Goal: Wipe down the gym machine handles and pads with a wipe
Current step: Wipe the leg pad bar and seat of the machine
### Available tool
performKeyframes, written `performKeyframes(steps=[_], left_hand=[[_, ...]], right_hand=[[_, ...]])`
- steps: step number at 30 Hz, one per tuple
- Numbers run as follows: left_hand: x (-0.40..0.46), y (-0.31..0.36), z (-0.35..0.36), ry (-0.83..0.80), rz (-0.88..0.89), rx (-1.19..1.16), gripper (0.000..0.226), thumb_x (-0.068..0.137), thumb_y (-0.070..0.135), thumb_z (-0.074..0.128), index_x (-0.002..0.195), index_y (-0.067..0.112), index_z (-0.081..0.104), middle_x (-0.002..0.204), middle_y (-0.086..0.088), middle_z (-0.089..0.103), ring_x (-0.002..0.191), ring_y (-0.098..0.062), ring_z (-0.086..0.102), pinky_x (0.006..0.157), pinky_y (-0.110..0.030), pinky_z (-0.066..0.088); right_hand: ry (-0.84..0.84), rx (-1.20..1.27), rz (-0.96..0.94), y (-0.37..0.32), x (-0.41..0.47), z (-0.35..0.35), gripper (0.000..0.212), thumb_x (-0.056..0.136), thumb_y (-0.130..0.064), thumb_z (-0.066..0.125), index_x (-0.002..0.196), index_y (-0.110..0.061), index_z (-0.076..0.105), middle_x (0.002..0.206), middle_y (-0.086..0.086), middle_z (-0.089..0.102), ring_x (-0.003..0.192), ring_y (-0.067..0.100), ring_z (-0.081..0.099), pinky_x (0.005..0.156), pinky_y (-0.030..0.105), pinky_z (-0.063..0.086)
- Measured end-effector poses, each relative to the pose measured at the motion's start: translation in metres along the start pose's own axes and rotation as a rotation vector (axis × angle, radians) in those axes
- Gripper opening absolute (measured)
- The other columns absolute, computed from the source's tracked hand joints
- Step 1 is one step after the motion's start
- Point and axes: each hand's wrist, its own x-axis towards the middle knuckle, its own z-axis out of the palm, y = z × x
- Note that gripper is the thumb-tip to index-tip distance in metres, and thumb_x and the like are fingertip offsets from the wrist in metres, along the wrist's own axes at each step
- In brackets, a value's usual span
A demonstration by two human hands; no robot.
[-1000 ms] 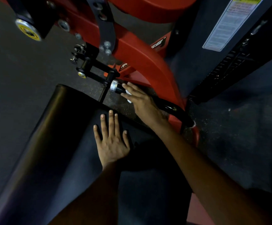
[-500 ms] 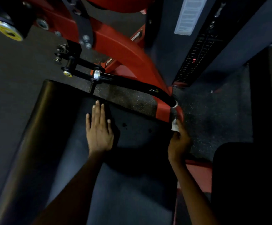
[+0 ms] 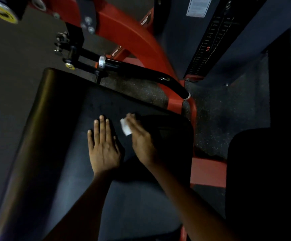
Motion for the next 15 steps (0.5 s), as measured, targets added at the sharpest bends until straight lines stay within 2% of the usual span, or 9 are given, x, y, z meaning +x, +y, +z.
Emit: performKeyframes(steps=[2, 3, 4, 6, 7, 10, 12, 13, 15], left_hand=[[0.000, 0.001, 0.001, 0.011, -0.034, 0.006, 0.060, 0.096, 0.025, 0.023, 0.152, 0.003, 0.020, 0.162, -0.011, 0.009, 0.150, -0.023, 0.002, 0.121, -0.043, 0.000], [0.001, 0.001, 0.001, 0.015, -0.048, 0.009, 0.060, 0.097, 0.026, 0.022, 0.151, 0.002, 0.019, 0.162, -0.012, 0.008, 0.150, -0.024, 0.001, 0.121, -0.045, -0.001], [0.000, 0.001, 0.001, 0.013, -0.051, 0.012, 0.060, 0.097, 0.026, 0.022, 0.151, 0.001, 0.019, 0.161, -0.013, 0.007, 0.150, -0.025, 0.000, 0.121, -0.047, -0.001], [0.001, 0.000, 0.001, 0.003, -0.038, 0.022, 0.060, 0.097, 0.026, 0.021, 0.151, 0.000, 0.020, 0.161, -0.014, 0.009, 0.149, -0.027, 0.002, 0.120, -0.049, 0.001], [0.002, -0.001, 0.001, 0.002, -0.032, 0.022, 0.060, 0.097, 0.026, 0.021, 0.151, 0.000, 0.020, 0.161, -0.015, 0.009, 0.149, -0.027, 0.002, 0.120, -0.050, 0.002], [0.000, -0.002, 0.002, -0.006, -0.030, 0.030, 0.060, 0.097, 0.025, 0.022, 0.151, 0.001, 0.019, 0.161, -0.014, 0.009, 0.149, -0.026, 0.002, 0.120, -0.050, 0.003], [0.001, -0.002, 0.001, -0.004, -0.031, 0.030, 0.060, 0.096, 0.025, 0.024, 0.151, 0.001, 0.020, 0.161, -0.014, 0.010, 0.149, -0.027, 0.003, 0.120, -0.051, 0.004], [0.001, -0.001, 0.000, -0.004, -0.032, 0.026, 0.060, 0.096, 0.025, 0.025, 0.150, 0.001, 0.021, 0.161, -0.014, 0.011, 0.149, -0.027, 0.004, 0.120, -0.051, 0.005], [0.002, -0.001, 0.000, 0.001, -0.035, 0.022, 0.060, 0.096, 0.025, 0.023, 0.150, 0.000, 0.022, 0.161, -0.014, 0.012, 0.149, -0.027, 0.005, 0.120, -0.050, 0.005]], right_hand=[[0.197, 0.009, 0.308, 0.016, 0.017, -0.008, 0.034, 0.095, 0.000, 0.038, 0.123, 0.010, 0.055, 0.130, 0.023, 0.054, 0.126, 0.025, 0.046, 0.112, 0.026, 0.031], [0.201, -0.077, 0.457, 0.020, 0.026, -0.008, 0.041, 0.090, 0.009, 0.040, 0.129, 0.008, 0.050, 0.138, 0.021, 0.047, 0.133, 0.029, 0.039, 0.114, 0.032, 0.028], [0.132, -0.176, 0.534, 0.018, 0.031, -0.004, 0.051, 0.086, 0.013, 0.042, 0.136, 0.005, 0.043, 0.146, 0.020, 0.038, 0.139, 0.032, 0.030, 0.117, 0.038, 0.023], [-0.031, -0.223, 0.439, -0.001, 0.035, 0.008, 0.061, 0.084, 0.015, 0.043, 0.142, 0.003, 0.032, 0.153, 0.018, 0.023, 0.144, 0.034, 0.016, 0.119, 0.044, 0.014], [-0.084, -0.215, 0.320, -0.009, 0.035, 0.015, 0.063, 0.082, 0.016, 0.044, 0.142, 0.003, 0.033, 0.153, 0.018, 0.023, 0.143, 0.033, 0.017, 0.118, 0.045, 0.016], [-0.276, -0.232, -0.113, -0.003, 0.022, 0.012, 0.066, 0.073, 0.017, 0.050, 0.137, 0.002, 0.043, 0.147, 0.017, 0.038, 0.138, 0.032, 0.033, 0.117, 0.041, 0.021], [-0.394, -0.223, -0.287, 0.025, 0.012, -0.011, 0.059, 0.078, 0.015, 0.039, 0.134, 0.000, 0.049, 0.143, 0.015, 0.044, 0.135, 0.029, 0.038, 0.116, 0.037, 0.021], [-0.370, -0.213, -0.293, 0.042, 0.007, -0.026, 0.056, 0.081, 0.016, 0.035, 0.133, 0.000, 0.051, 0.141, 0.015, 0.046, 0.134, 0.028, 0.040, 0.115, 0.037, 0.023], [-0.213, -0.270, -0.139, 0.072, 0.002, -0.055, 0.056, 0.079, 0.021, 0.038, 0.131, 0.004, 0.051, 0.138, 0.020, 0.048, 0.132, 0.032, 0.042, 0.112, 0.040, 0.028]])
